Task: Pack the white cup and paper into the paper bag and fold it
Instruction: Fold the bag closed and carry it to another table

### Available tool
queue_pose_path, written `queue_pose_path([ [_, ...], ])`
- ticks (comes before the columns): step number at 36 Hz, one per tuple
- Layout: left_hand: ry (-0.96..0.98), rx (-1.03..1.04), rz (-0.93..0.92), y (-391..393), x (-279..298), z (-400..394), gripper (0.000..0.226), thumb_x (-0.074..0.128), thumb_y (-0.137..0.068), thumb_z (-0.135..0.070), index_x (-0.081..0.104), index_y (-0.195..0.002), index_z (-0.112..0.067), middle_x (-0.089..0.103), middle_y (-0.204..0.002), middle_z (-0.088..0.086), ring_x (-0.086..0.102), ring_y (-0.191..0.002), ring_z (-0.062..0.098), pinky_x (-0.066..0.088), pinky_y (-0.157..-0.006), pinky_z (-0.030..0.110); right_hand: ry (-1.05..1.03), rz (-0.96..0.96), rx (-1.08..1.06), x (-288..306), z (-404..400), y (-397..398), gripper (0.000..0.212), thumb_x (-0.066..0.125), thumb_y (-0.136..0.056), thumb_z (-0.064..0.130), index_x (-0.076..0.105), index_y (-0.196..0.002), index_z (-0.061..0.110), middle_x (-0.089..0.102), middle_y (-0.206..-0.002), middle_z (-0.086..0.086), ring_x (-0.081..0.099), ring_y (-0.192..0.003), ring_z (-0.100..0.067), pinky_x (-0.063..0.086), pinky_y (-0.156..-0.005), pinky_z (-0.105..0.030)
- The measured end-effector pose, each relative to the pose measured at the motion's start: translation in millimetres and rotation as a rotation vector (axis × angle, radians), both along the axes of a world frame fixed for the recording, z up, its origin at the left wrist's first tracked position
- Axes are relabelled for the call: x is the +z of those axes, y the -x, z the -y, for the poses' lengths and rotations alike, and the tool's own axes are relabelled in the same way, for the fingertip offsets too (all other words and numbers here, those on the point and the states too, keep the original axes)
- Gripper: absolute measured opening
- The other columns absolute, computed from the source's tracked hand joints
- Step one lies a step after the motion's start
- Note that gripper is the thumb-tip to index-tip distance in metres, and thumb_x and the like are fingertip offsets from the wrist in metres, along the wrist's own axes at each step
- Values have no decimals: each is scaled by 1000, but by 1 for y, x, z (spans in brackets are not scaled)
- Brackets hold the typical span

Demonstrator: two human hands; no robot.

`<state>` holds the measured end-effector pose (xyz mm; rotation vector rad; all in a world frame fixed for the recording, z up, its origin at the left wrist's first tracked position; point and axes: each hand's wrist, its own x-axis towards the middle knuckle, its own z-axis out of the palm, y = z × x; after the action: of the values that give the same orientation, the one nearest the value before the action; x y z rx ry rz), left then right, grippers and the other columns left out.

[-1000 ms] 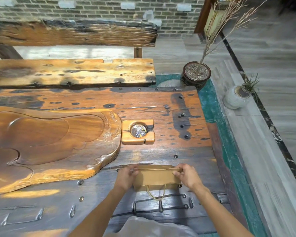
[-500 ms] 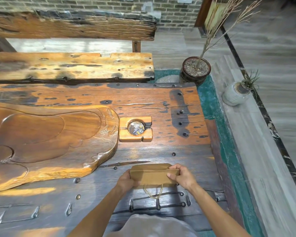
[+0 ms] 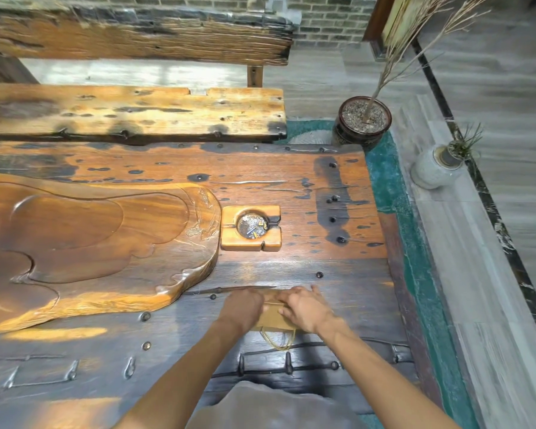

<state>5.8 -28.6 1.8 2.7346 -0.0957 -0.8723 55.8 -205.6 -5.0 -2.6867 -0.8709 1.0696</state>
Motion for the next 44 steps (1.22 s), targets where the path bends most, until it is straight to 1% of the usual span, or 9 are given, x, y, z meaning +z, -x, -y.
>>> queue_pose_path([
  [8, 8, 45, 66, 5, -4, -5, 32, 41, -101, -18, 64, -121, -25, 74, -94, 7, 69, -82, 24, 58, -81, 36, 38, 47, 75, -27, 11, -5, 33, 48, -100, 34, 54, -133, 34, 73, -115, -4, 63, -115, -25, 19, -120, -52],
  [15, 218, 218, 45, 7, -9, -30, 27, 54, -99, -33, 67, -122, -34, 72, -122, -7, 65, -113, 14, 43, -83, 18, 22, 4, -19, -17, 47, -16, 42, 43, -100, 46, 54, -138, 32, 65, -133, -4, 55, -128, -23, 26, -119, -42],
  [18, 280, 301, 19, 11, -13, -33, 27, 55, -98, -31, 70, -120, -31, 75, -113, -2, 67, -107, 17, 38, -74, 15, -95, -53, -153, -17, 60, -15, 40, 50, -97, 45, 62, -131, 30, 70, -125, 0, 64, -117, -20, 44, -108, -35],
  [21, 360, 410, -14, 15, -21, -37, 25, 62, -93, -31, 72, -115, -37, 76, -114, -2, 66, -113, 16, 51, -94, 30, -221, -136, -370, -14, 70, -11, 28, 62, -93, 37, 73, -115, 24, 75, -113, 5, 69, -105, -13, 52, -97, -29],
  [26, 468, 484, -65, 18, -24, -36, 29, 65, -92, -15, 72, -118, -25, 65, -132, -6, 40, -132, 4, 30, -116, 27, -457, -270, -960, -28, 81, 7, 9, 76, -81, 4, 78, -90, 4, 77, -81, -2, 67, -66, 7, 53, -76, -18],
  [31, 524, 828, -112, 24, -28, -33, 28, 68, -90, -9, 71, -118, -8, 65, -125, 3, 60, -94, 2, 44, -63, -3, -483, -260, -1092, -38, 79, 17, 21, 75, -82, 1, 60, -68, -1, 57, -65, -5, 52, -64, -11, 45, -66, -23],
  [34, 545, 968, -86, 29, -32, -30, 28, 68, -90, -9, 69, -117, 0, 65, -120, 5, 61, -94, 10, 45, -60, -2, -509, -275, -1094, -34, 74, 12, 32, 72, -85, 3, 50, -63, 8, 44, -66, -7, 40, -64, -16, 37, -66, -29],
  [38, 587, 1026, -52, 28, -18, -32, 7, 69, -89, -15, 73, -83, -15, 66, -107, -5, 60, -103, 13, 42, -101, 30, -557, -226, -1072, -24, 68, 4, 44, 72, -86, 7, 41, -57, 18, 35, -58, 3, 34, -59, -13, 31, -61, -28],
  [44, 618, 948, 258, 8, 21, -37, 25, 68, -87, -17, 63, -67, -4, 70, -73, 19, 60, -68, 28, 41, -65, 37, -721, -161, -1075, 24, 58, -18, 39, 74, -85, 7, 48, -59, 21, 43, -60, 11, 41, -59, -4, 34, -63, -18],
])
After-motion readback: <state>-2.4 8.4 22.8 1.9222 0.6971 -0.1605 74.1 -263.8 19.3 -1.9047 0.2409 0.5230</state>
